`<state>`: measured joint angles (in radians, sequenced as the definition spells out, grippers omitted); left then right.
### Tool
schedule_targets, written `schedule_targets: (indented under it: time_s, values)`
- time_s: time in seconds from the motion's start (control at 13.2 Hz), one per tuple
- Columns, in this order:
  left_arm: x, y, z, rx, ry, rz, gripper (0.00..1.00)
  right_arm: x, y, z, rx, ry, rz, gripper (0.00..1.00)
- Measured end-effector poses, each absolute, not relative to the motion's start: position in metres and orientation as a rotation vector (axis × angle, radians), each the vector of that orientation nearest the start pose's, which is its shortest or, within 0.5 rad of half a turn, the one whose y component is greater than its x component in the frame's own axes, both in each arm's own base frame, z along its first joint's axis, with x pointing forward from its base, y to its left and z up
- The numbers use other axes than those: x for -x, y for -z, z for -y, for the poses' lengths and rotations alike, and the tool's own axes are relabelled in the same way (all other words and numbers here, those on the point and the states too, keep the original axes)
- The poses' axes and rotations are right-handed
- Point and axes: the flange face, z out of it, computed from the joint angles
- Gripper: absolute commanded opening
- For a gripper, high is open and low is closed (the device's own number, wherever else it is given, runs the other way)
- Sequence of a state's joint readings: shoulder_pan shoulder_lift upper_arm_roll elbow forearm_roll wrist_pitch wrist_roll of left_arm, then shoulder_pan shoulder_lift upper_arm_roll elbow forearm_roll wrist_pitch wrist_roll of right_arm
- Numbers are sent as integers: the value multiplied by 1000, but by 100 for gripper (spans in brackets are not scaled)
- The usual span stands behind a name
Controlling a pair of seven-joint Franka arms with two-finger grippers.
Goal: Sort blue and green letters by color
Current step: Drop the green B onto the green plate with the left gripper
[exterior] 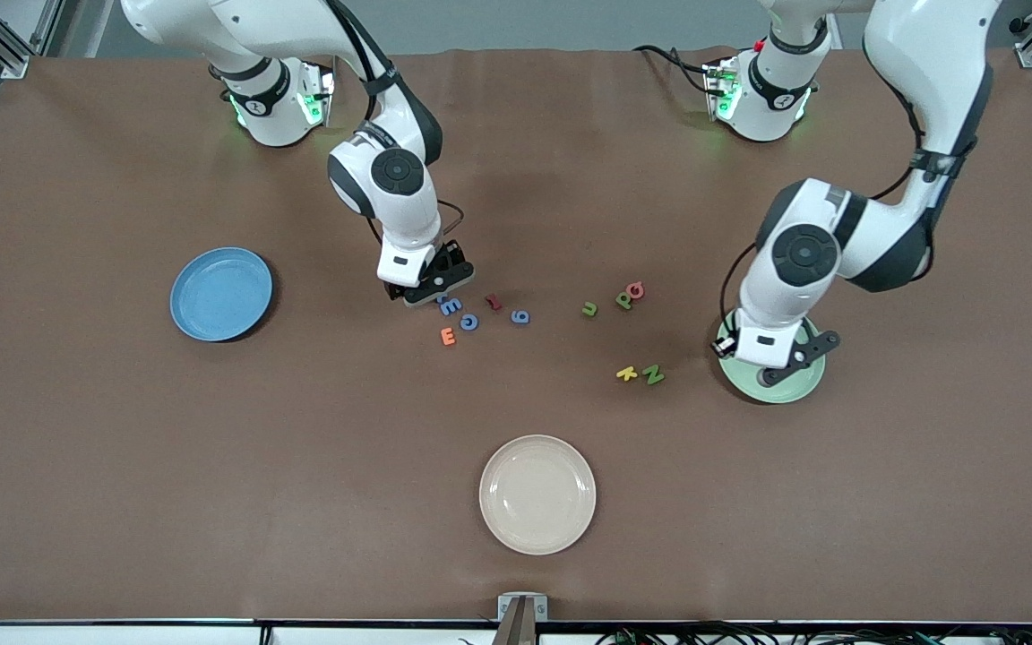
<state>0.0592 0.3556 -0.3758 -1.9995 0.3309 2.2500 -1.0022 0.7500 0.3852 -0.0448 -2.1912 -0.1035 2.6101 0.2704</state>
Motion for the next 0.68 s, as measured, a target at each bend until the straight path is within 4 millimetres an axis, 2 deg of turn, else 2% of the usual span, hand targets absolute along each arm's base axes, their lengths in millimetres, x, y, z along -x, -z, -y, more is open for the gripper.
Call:
schedule_targets:
  time_s: [0.08,0.23,0.3,0.38,0.45,0.68]
  values:
    - [-576,-281,150,2918,6,696,8,-426,-205,-367,3069,107,843,86]
    - [-582,-265,114,2918,-50,683,30,-423,-197,-372,3059,105,864,83]
    - [-583,-257,103,2918,-74,682,56,-423,-195,-373,3052,102,889,83]
    - [-583,-250,100,2919,-91,683,93,-423,-194,-373,3044,100,917,83]
    - [-583,-245,102,2920,-102,680,100,-423,-193,-373,3040,96,939,83]
    - [-583,-248,113,2927,-93,668,100,-422,-185,-370,3032,73,989,82]
